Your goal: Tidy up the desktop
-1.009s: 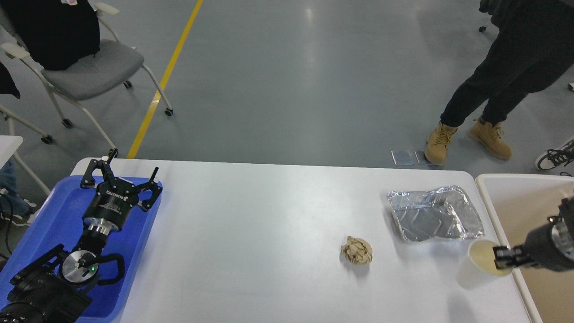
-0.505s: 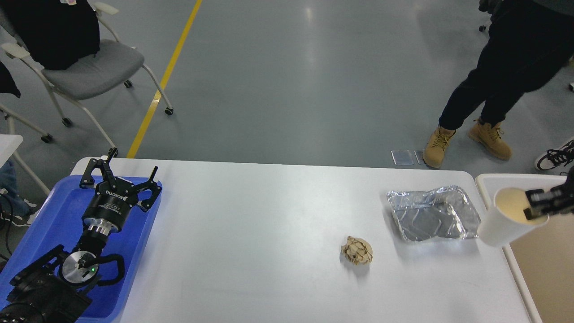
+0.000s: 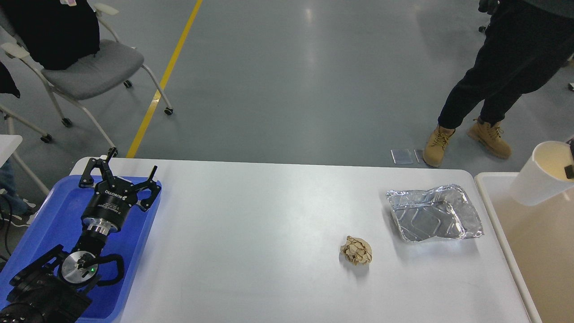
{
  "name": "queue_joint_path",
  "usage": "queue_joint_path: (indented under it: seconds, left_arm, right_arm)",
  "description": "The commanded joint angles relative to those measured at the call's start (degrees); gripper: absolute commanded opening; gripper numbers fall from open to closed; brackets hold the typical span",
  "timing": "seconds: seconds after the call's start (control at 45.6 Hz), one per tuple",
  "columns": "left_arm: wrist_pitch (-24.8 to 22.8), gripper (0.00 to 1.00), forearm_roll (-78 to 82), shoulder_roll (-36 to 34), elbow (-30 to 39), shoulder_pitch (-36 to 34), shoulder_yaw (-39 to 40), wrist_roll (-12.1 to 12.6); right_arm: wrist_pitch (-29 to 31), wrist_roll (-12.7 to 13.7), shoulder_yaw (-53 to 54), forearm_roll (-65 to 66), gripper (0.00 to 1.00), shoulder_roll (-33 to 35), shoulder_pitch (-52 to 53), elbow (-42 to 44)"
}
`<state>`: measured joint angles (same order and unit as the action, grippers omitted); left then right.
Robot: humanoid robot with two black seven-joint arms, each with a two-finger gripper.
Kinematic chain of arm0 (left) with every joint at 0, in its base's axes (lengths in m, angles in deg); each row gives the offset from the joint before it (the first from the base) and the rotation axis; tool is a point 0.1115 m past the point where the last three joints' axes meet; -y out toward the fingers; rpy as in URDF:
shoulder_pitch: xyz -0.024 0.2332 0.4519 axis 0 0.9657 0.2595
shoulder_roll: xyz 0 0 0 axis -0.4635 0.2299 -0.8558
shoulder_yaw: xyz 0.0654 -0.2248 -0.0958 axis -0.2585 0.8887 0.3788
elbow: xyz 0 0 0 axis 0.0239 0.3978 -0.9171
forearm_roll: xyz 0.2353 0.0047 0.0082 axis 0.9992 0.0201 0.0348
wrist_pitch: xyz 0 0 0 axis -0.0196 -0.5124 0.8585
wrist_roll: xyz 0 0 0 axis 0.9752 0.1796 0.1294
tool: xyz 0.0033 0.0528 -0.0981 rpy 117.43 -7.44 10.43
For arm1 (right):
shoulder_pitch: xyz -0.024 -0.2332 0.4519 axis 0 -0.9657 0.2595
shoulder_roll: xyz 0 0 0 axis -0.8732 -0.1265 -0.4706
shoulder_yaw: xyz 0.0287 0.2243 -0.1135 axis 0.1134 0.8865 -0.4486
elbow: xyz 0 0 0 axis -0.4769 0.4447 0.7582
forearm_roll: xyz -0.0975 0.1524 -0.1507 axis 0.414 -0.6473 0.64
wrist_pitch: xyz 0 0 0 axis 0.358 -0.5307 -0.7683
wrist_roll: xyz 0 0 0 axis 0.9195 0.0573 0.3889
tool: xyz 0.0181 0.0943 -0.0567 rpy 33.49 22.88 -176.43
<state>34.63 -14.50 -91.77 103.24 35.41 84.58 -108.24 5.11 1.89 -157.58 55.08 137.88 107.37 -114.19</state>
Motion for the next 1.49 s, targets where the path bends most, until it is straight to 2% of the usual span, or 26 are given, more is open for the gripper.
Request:
queue_joint_path:
  seconds: [0.0, 0.176, 0.307, 0.505, 0.68, 0.834, 0.9, 0.922, 0.966, 1.031, 1.141, 1.361, 1.47]
  left_arm:
    - [0.0, 0.99, 0.0, 0.0, 0.0, 0.0, 0.0, -0.1]
    - [0.0, 0.99, 0.0, 0.0, 0.0, 0.0, 0.0, -0.1]
    - [0.1, 0.99, 0.0, 0.0, 0.0, 0.0, 0.0, -0.1]
    - [0.1, 0.99, 0.0, 0.0, 0.0, 0.0, 0.0, -0.1]
    - [0.1, 0.99, 0.0, 0.0, 0.0, 0.0, 0.0, -0.1]
    - [0.1, 0.99, 0.0, 0.0, 0.0, 0.0, 0.0, -0.1]
    - [0.1, 0.99, 0.0, 0.1, 0.0, 0.0, 0.0, -0.1]
    - [0.1, 0.99, 0.0, 0.1, 0.0, 0.0, 0.0, -0.1]
    - [0.1, 0.99, 0.0, 0.0, 0.0, 0.0, 0.0, -0.1]
    - [0.1, 0.99, 0.0, 0.0, 0.0, 0.0, 0.0, -0.1]
    - [0.1, 0.99, 0.0, 0.1, -0.1, 0.0, 0.0, -0.1]
    - [0.1, 0.99, 0.0, 0.0, 0.0, 0.0, 0.0, -0.1]
    - [0.1, 0.99, 0.0, 0.0, 0.0, 0.0, 0.0, -0.1]
  right_arm:
    - [-6.7, 0.2, 3.6, -0.7, 0.00, 7.6, -2.8, 13.5]
    - [-19.6, 0.3, 6.6, -9.2, 0.00, 13.6, -13.6, 18.0]
    - [-30.7, 0.2, 7.2, -23.1, 0.00, 13.8, -21.7, 20.0]
    - [-44.3, 0.0, 14.1, -47.2, 0.00, 10.7, -34.4, 20.1]
    - [-52.8, -0.1, 23.7, -61.3, 0.00, 3.4, -51.4, 24.3]
    - [-55.7, -0.1, 36.9, -67.7, 0.00, -6.6, -70.1, 36.5]
    - [-55.9, 0.0, 45.2, -67.5, 0.00, -12.2, -78.6, 44.1]
    - [-55.2, 0.0, 50.6, -67.2, 0.00, -15.8, -83.2, 49.6]
    - [-55.1, 0.1, 54.2, -66.9, 0.00, -19.1, -86.5, 54.7]
    - [-54.7, 0.0, 59.4, -65.4, 0.00, -24.0, -89.6, 60.1]
    - [-54.8, -0.1, 64.6, -63.9, 0.00, -28.5, -92.1, 63.4]
    - [-53.0, 0.0, 68.5, -63.6, 0.00, -36.4, -97.7, 72.5]
    - [-51.5, 0.0, 68.7, -63.7, 0.00, -37.5, -99.6, 75.1]
